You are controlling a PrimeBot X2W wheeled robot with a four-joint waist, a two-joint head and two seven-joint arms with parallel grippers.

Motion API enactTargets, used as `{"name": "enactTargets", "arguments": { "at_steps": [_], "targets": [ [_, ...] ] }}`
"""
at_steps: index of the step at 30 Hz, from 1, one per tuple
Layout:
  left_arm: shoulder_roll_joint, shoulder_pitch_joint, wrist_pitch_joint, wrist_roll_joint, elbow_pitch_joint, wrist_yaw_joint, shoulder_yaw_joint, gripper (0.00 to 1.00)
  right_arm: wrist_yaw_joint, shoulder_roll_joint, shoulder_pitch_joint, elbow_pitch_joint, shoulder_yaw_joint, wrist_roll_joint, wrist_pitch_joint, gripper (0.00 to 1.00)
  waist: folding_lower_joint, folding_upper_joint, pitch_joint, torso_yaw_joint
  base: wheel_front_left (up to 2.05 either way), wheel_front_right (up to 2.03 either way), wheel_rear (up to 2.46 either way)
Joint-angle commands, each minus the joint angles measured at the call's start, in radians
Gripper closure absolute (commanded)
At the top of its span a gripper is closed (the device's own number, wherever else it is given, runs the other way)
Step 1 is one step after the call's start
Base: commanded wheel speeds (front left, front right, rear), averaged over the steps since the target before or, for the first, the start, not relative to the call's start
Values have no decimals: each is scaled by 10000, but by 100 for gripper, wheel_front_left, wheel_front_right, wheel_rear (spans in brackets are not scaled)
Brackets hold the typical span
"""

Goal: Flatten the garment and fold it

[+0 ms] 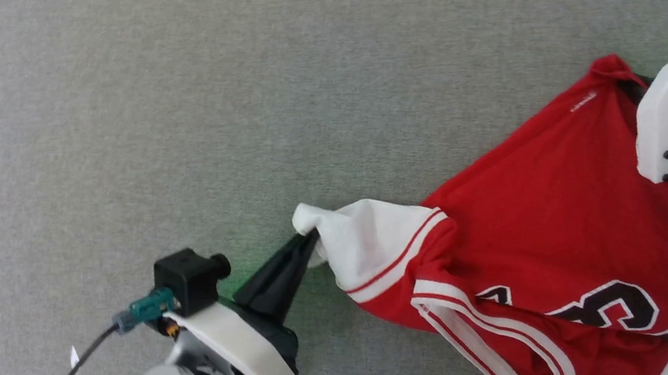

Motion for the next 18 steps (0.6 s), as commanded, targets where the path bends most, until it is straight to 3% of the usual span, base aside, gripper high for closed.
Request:
{"name": "enactTargets", "arguments": {
  "at_steps": [1, 11, 18],
  "targets": [
    [100, -312, -99, 159, 39, -65, 42, 100, -9, 144, 38, 183, -106, 83, -403, 100, -2, 0, -396, -322, 0, 0, 0],
    [649, -1723, -820, 1157, 272, 325, 887, 100, -9, 955, -301, 227, -738, 454, -2937, 100, -2, 0, -2333, -1278, 0, 0, 0],
    [1201, -3605, -6, 1469, 731, 250, 1228, 100, -9, 1286, -1237, 420, -847, 460, -3948, 100, -2, 0, -3764, -2141, 0, 0, 0]
  ]
}}
